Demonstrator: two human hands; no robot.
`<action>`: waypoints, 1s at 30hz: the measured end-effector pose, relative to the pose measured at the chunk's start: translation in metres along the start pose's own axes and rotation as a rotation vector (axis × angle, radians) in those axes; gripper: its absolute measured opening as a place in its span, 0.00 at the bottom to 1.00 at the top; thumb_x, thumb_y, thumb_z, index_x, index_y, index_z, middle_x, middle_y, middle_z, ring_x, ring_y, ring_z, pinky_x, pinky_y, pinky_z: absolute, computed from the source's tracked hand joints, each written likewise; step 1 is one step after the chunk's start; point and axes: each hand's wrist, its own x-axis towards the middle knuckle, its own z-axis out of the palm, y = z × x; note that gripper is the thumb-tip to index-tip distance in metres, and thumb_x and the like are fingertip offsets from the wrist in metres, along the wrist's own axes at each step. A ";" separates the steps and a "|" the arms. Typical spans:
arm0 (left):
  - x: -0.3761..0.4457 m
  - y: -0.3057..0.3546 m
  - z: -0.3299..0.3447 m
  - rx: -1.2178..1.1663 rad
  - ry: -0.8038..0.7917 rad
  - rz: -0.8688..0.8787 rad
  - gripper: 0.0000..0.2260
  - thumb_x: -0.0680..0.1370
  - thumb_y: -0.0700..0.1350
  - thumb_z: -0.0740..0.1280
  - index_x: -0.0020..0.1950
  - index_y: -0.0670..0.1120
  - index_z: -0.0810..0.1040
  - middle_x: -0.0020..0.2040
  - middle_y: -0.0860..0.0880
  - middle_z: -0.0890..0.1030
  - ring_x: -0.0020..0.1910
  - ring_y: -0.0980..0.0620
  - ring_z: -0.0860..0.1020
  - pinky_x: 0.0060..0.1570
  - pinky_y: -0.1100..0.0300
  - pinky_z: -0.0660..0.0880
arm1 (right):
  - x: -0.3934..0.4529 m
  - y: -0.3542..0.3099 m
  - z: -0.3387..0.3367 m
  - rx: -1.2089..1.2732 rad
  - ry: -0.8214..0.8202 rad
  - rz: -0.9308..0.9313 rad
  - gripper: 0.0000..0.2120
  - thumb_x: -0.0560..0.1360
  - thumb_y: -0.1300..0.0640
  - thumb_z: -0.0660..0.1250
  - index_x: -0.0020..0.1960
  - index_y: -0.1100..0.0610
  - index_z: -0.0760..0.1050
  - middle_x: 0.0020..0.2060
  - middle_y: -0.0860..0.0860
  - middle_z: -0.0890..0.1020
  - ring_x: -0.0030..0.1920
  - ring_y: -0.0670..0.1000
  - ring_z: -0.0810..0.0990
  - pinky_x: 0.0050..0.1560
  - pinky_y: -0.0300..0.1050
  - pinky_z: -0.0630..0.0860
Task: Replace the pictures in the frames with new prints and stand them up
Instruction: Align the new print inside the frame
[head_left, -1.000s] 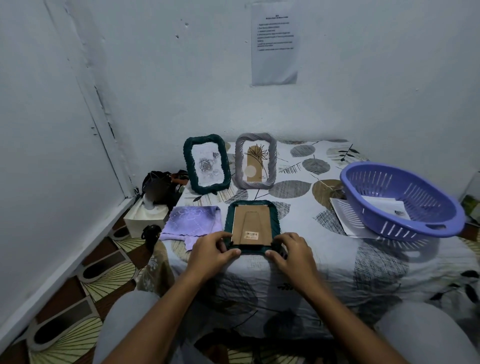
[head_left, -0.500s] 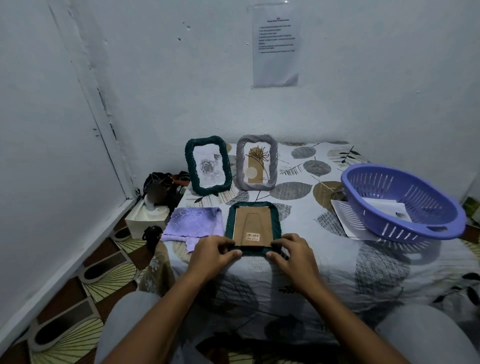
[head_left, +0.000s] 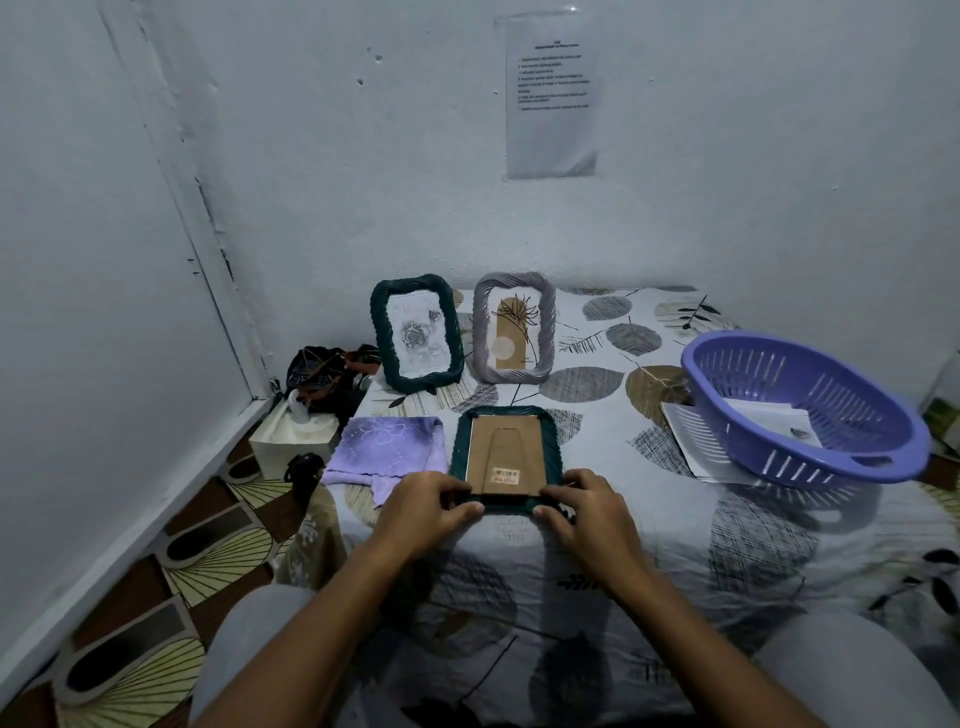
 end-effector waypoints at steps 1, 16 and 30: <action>0.002 0.001 -0.003 0.004 -0.040 -0.013 0.20 0.71 0.54 0.75 0.59 0.47 0.82 0.54 0.48 0.84 0.49 0.55 0.80 0.50 0.62 0.75 | 0.000 0.000 -0.002 -0.009 -0.018 -0.003 0.18 0.75 0.46 0.67 0.62 0.52 0.79 0.61 0.51 0.76 0.62 0.52 0.72 0.58 0.47 0.69; 0.078 -0.010 -0.030 0.202 -0.274 0.158 0.32 0.68 0.62 0.72 0.68 0.51 0.74 0.67 0.52 0.73 0.70 0.52 0.65 0.71 0.47 0.60 | 0.086 0.018 -0.029 0.076 -0.245 0.062 0.19 0.74 0.51 0.69 0.64 0.53 0.76 0.65 0.55 0.71 0.68 0.56 0.67 0.66 0.49 0.66; 0.085 -0.040 -0.022 0.291 -0.470 0.239 0.59 0.50 0.84 0.58 0.76 0.54 0.63 0.78 0.57 0.54 0.77 0.57 0.45 0.71 0.42 0.30 | 0.092 0.036 -0.011 0.027 -0.353 0.019 0.26 0.73 0.40 0.67 0.68 0.49 0.73 0.72 0.53 0.66 0.70 0.54 0.63 0.69 0.55 0.63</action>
